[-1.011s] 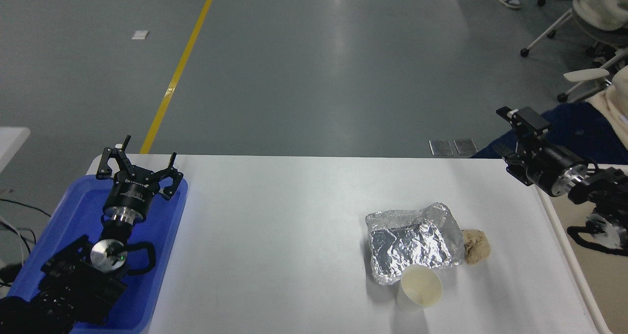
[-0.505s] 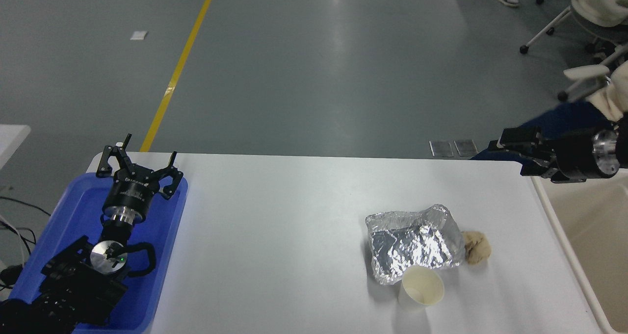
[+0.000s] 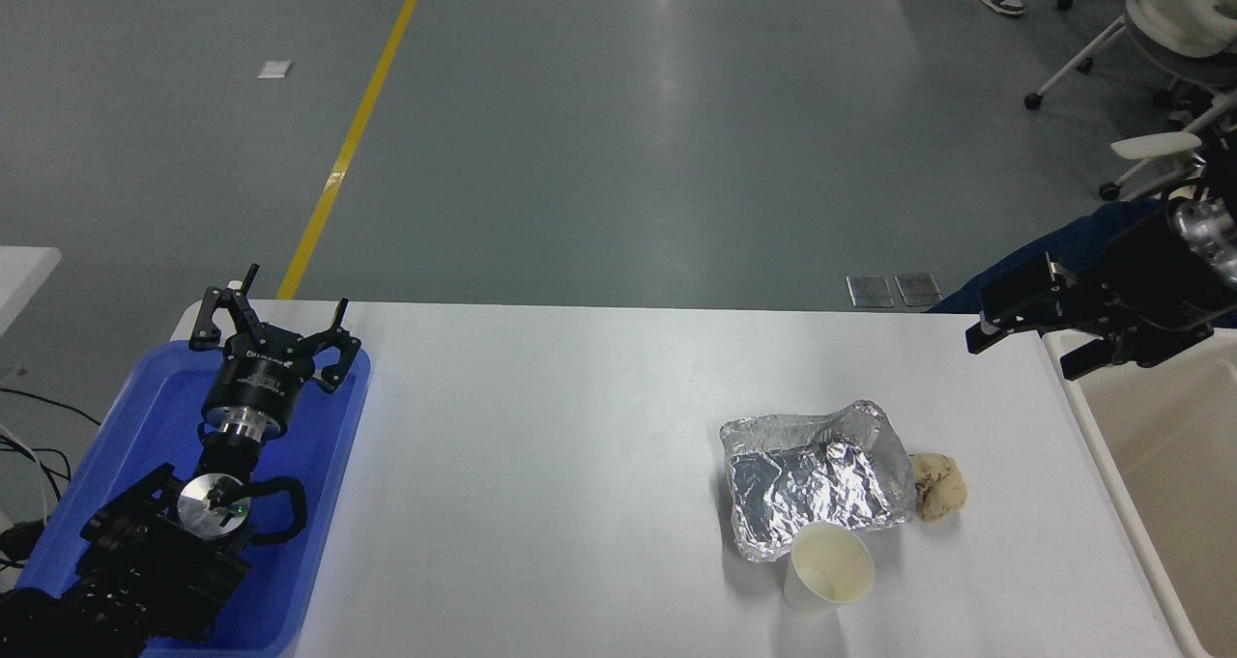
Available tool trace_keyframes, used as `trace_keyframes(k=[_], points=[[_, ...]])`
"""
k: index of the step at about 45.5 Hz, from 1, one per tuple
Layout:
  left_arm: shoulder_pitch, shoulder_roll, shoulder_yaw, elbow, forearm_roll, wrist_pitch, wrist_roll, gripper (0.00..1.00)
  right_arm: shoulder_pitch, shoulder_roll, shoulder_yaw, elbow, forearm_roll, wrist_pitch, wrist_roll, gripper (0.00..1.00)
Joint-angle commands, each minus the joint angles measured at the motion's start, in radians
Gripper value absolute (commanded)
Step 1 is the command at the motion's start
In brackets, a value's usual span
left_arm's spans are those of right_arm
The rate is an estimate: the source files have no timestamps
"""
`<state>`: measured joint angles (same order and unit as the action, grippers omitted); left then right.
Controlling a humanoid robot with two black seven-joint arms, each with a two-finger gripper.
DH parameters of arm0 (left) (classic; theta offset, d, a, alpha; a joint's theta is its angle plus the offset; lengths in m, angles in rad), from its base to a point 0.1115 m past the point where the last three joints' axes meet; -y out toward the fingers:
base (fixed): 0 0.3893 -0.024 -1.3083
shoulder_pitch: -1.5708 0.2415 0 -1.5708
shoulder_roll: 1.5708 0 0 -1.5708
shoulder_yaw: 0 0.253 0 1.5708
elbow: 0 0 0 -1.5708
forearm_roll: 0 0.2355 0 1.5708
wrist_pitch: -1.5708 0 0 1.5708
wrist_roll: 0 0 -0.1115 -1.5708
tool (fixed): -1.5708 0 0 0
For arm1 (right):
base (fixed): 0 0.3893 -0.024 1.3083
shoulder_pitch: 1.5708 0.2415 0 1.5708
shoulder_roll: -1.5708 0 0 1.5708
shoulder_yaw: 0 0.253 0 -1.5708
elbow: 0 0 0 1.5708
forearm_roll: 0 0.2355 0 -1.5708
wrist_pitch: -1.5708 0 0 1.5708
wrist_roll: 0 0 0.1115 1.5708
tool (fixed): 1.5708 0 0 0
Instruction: Pick up paper cup place in dustbin
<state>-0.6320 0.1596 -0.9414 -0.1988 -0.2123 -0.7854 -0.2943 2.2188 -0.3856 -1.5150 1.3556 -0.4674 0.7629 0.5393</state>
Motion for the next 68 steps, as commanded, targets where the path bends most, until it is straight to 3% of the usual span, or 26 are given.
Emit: trace_keyframes(k=[1, 4, 26, 30, 50, 59, 68], points=[[0.0, 0.0, 0.001, 0.001, -0.001, 0.0, 0.0, 1.0, 0.183, 0.042, 0.053, 0.178, -0.082, 0.022, -0.139, 1.0], [0.0, 0.0, 0.001, 0.001, -0.001, 0.0, 0.0, 1.0, 0.22, 0.044, 0.078, 0.201, -0.076, 0.022, -0.159, 1.0], [0.0, 0.0, 0.0, 0.001, -0.001, 0.0, 0.0, 1.0, 0.211, 0.045, 0.107, 0.198, -0.053, 0.022, -0.167, 1.0], [0.0, 0.0, 0.001, -0.001, -0.001, 0.0, 0.001, 1.0, 0.206, 0.04, 0.104, 0.192, -0.022, 0.022, -0.167, 0.93], [0.0, 0.0, 0.001, -0.001, 0.001, 0.0, 0.001, 1.0, -0.111, -0.019, 0.156, 0.149, -0.011, 0.019, -0.17, 0.91], [0.0, 0.0, 0.001, 0.001, 0.001, 0.0, 0.001, 1.0, -0.254, -0.009, 0.214, 0.14, 0.058, -0.174, -0.18, 0.83], [0.0, 0.0, 0.001, -0.001, 0.001, 0.0, 0.001, 1.0, -0.376, 0.07, 0.223, 0.1, 0.177, -0.341, -0.262, 0.83]])
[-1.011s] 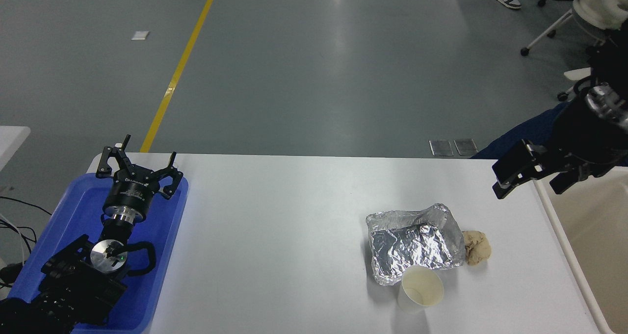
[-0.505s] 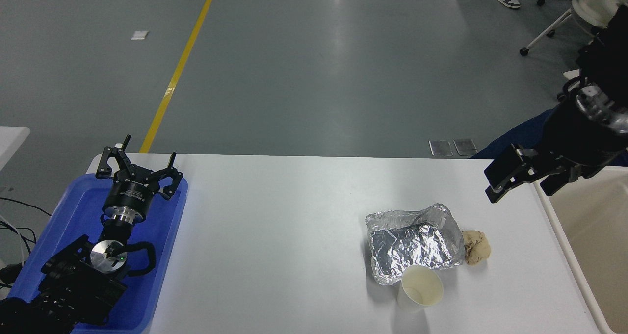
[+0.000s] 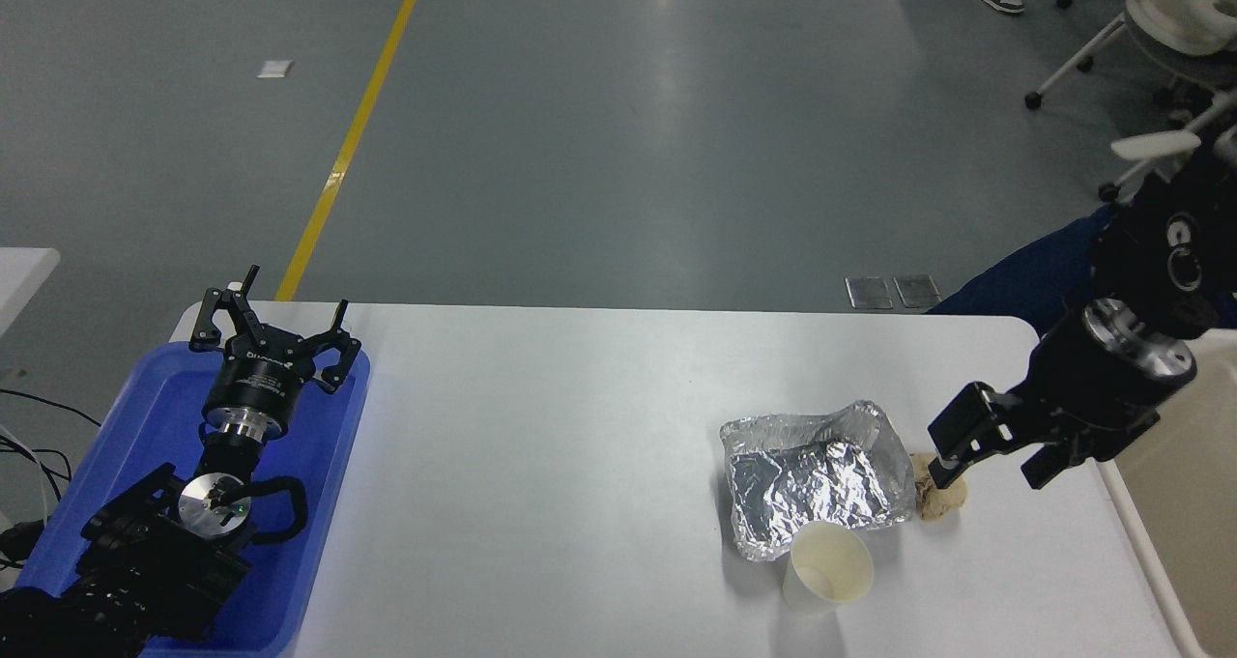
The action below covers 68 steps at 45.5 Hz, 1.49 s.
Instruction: Pick up paper cup place in dustbin
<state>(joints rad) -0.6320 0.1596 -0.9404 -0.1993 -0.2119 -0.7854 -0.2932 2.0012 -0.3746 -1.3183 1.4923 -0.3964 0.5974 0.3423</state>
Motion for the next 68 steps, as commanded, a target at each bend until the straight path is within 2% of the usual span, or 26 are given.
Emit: trace_keyframes(k=[1, 22, 41, 43, 47, 52, 55, 68], points=[[0.0, 0.0, 0.0, 0.0, 0.0, 0.0, 0.0, 1.0, -0.171, 0.063, 0.027, -0.038, 0.111, -0.186, -0.069, 0.83], [-0.001, 0.0, 0.0, 0.0, 0.0, 0.0, 0.002, 1.0, -0.389, 0.126, 0.157, -0.159, 0.114, -0.215, -0.074, 0.85], [0.0, 0.0, 0.0, 0.0, 0.0, 0.0, 0.002, 1.0, -0.525, 0.128, 0.182, -0.188, 0.09, -0.384, -0.075, 0.84], [0.0, 0.0, 0.0, 0.0, 0.0, 0.0, 0.0, 1.0, -0.532, 0.128, 0.194, -0.188, 0.09, -0.387, -0.075, 0.78], [0.0, 0.0, 0.0, 0.0, 0.0, 0.0, 0.002, 1.0, -0.527, 0.126, 0.194, -0.182, 0.085, -0.387, -0.075, 0.62], [0.0, 0.0, 0.0, 0.0, 0.0, 0.0, 0.002, 1.0, -0.521, 0.12, 0.194, -0.176, 0.059, -0.373, -0.075, 0.18], [0.0, 0.0, 0.0, 0.0, 0.0, 0.0, 0.0, 1.0, -0.521, 0.118, 0.194, -0.175, 0.057, -0.37, -0.075, 0.01], [0.0, 0.0, 0.0, 0.0, 0.0, 0.0, 0.002, 1.0, -0.499, 0.115, 0.202, -0.142, 0.06, -0.353, -0.075, 0.0]])
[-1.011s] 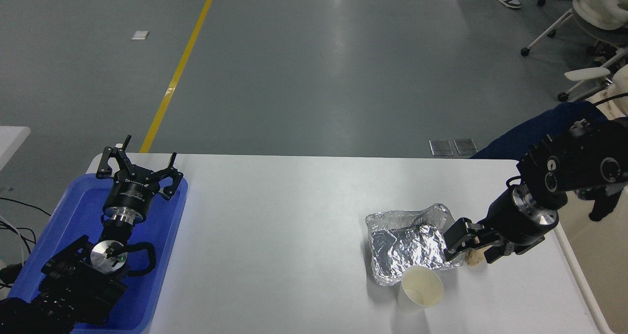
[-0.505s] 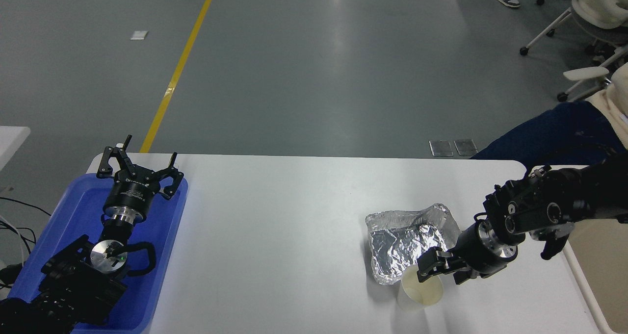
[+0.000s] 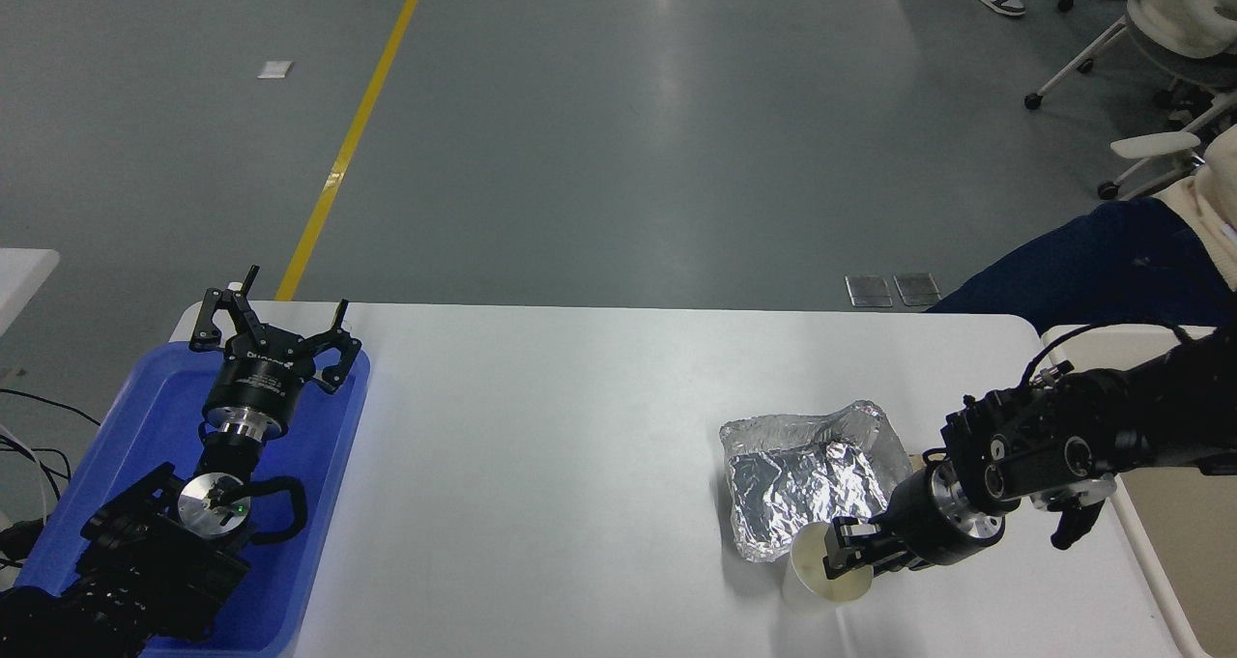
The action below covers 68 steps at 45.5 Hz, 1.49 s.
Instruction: Pick up paper cup place in dustbin
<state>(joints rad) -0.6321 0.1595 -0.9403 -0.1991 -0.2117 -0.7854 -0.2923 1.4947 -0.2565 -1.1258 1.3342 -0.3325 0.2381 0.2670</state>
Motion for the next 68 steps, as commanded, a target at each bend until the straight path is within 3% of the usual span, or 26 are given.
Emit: trace_keyframes(k=[1, 12, 31, 50, 68], points=[[0.0, 0.0, 0.0, 0.0, 0.0, 0.0, 0.001, 1.0, 0.007, -0.003, 0.011, 0.016, -0.003, 0.006, 0.0, 0.0], [-0.001, 0.0, 0.0, 0.0, 0.0, 0.0, 0.001, 1.0, 0.036, -0.013, 0.012, 0.023, 0.003, 0.046, 0.0, 0.0], [-0.001, 0.0, 0.0, 0.001, 0.0, 0.0, 0.001, 1.0, 0.547, -0.148, -0.101, 0.18, -0.005, 0.544, 0.005, 0.0], [0.0, 0.0, 0.0, 0.001, 0.0, 0.0, 0.001, 1.0, 0.955, -0.168, -0.166, 0.23, -0.003, 0.547, 0.003, 0.0], [0.0, 0.0, 0.0, 0.0, 0.0, 0.0, 0.001, 1.0, 1.049, -0.175, -0.18, 0.24, -0.005, 0.547, 0.003, 0.0]])
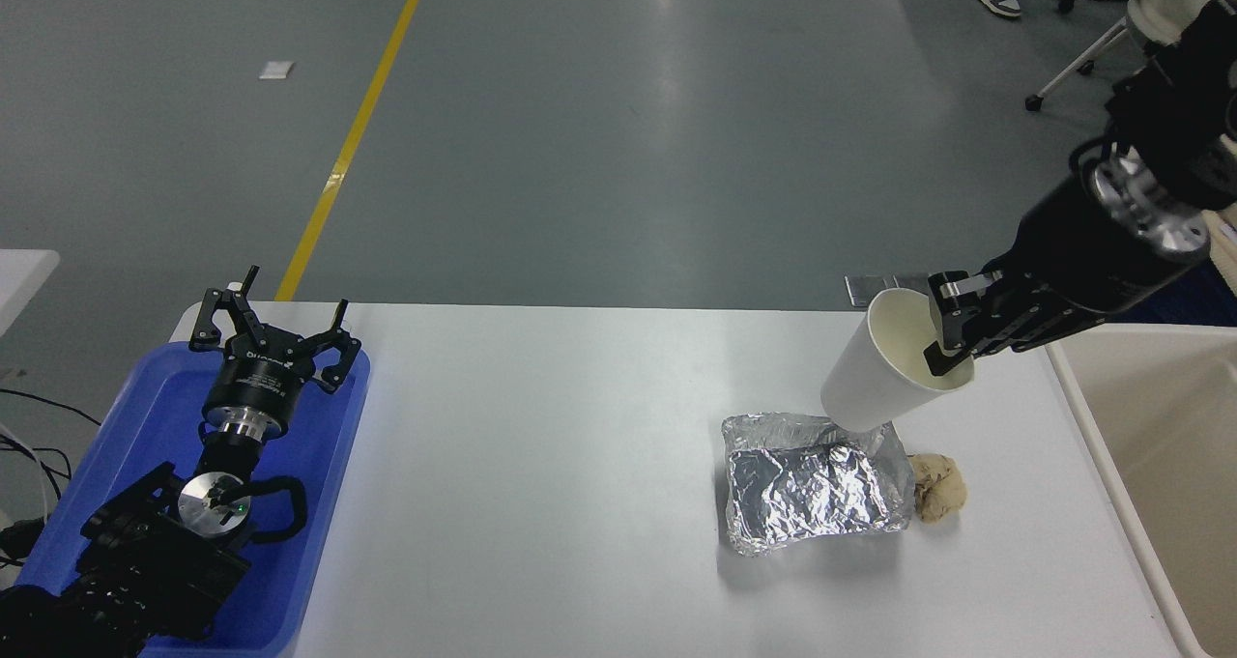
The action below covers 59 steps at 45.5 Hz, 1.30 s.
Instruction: Pick up paper cup place in dustbin
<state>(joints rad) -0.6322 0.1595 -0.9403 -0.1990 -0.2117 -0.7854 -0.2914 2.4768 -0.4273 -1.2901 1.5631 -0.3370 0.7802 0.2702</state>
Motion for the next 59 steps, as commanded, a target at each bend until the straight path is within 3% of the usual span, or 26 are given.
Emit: trace_keyframes(k=[1, 18, 27, 41, 51, 59], points=[[0.0, 0.0, 0.0, 0.0, 0.0, 0.0, 0.0, 1.0, 0.067, -0.004, -0.015, 0.011, 0.0, 0.005, 0.0, 0.0], [0.0, 0.0, 0.0, 0.0, 0.0, 0.0, -0.002, 1.0, 0.059, -0.083, -0.172, -0.011, -0.045, 0.005, -0.002, 0.0], [0.0, 0.0, -0.002, 0.0, -0.002, 0.0, -0.003, 1.0, 0.062, -0.185, -0.287, -0.021, -0.155, 0.005, -0.002, 0.0], [0.0, 0.0, 0.0, 0.001, -0.002, 0.0, -0.003, 1.0, -0.05, -0.36, -0.379, -0.109, -0.215, 0.005, -0.003, 0.0], [0.0, 0.0, -0.002, 0.0, -0.002, 0.0, -0.003, 1.0, -0.32, -0.418, -0.353, -0.284, -0.192, -0.235, -0.003, 0.0], [0.0, 0.0, -0.002, 0.001, -0.002, 0.0, -0.003, 1.0, -0.599, -0.473, -0.203, -0.484, -0.099, -0.394, -0.003, 0.0]])
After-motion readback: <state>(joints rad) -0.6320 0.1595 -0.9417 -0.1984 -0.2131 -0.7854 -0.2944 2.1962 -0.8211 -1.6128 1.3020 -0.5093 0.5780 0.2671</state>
